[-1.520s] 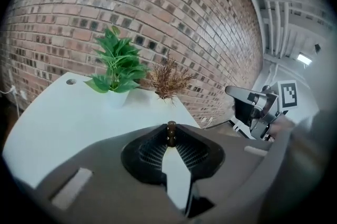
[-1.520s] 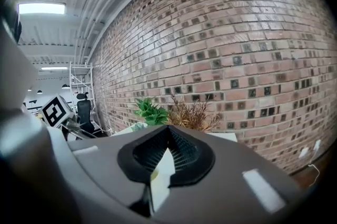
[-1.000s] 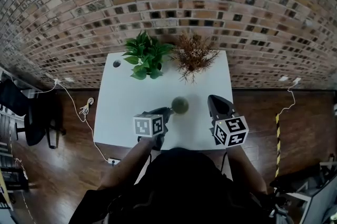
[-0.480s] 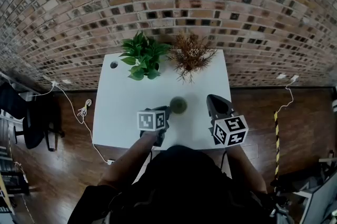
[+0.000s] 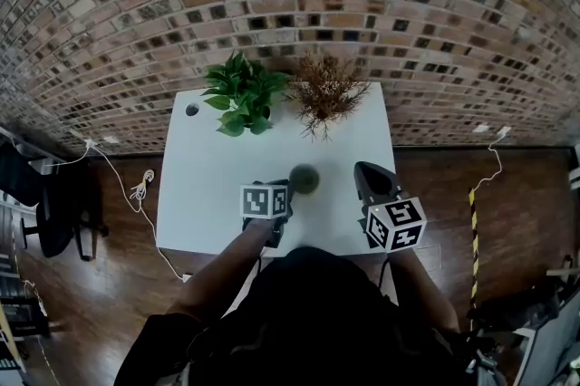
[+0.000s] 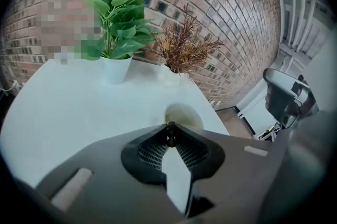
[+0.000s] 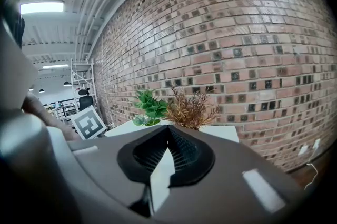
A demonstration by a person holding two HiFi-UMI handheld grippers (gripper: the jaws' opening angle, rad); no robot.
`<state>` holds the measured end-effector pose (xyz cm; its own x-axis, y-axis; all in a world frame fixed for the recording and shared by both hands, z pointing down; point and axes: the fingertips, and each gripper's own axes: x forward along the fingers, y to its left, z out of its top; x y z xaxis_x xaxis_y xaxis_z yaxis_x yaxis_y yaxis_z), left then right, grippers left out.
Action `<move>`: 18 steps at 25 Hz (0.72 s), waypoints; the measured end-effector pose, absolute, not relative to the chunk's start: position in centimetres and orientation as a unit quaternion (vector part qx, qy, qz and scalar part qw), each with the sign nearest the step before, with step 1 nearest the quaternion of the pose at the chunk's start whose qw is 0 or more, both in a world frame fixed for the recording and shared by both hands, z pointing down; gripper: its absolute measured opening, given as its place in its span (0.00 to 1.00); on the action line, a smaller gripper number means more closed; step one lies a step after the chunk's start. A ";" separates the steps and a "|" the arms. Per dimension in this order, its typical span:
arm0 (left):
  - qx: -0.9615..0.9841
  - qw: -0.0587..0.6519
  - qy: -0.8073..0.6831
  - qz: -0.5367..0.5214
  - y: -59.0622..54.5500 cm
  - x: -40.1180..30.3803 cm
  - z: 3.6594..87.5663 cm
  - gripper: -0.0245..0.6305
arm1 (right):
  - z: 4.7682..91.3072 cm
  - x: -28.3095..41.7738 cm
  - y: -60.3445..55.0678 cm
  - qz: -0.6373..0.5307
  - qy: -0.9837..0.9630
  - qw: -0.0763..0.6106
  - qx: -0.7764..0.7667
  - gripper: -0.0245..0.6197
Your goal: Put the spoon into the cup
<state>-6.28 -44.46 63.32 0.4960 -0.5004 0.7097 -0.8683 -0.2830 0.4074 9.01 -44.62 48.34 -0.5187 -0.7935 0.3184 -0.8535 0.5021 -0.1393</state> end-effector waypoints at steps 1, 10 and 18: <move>0.767 0.399 -0.446 0.232 -44.5 -6.2 63.4 0.10 | 48.4 9.1 -44.6 0.141 -0.860 0.107 0.479 0.05; 0.767 0.388 -0.448 0.247 -44.6 -6.0 63.8 0.10 | 48.3 9.2 -44.3 0.141 -0.859 0.105 0.481 0.05; 0.772 0.360 -0.460 0.249 -44.7 -7.0 63.5 0.23 | 48.4 9.7 -44.0 0.143 -0.857 0.105 0.483 0.05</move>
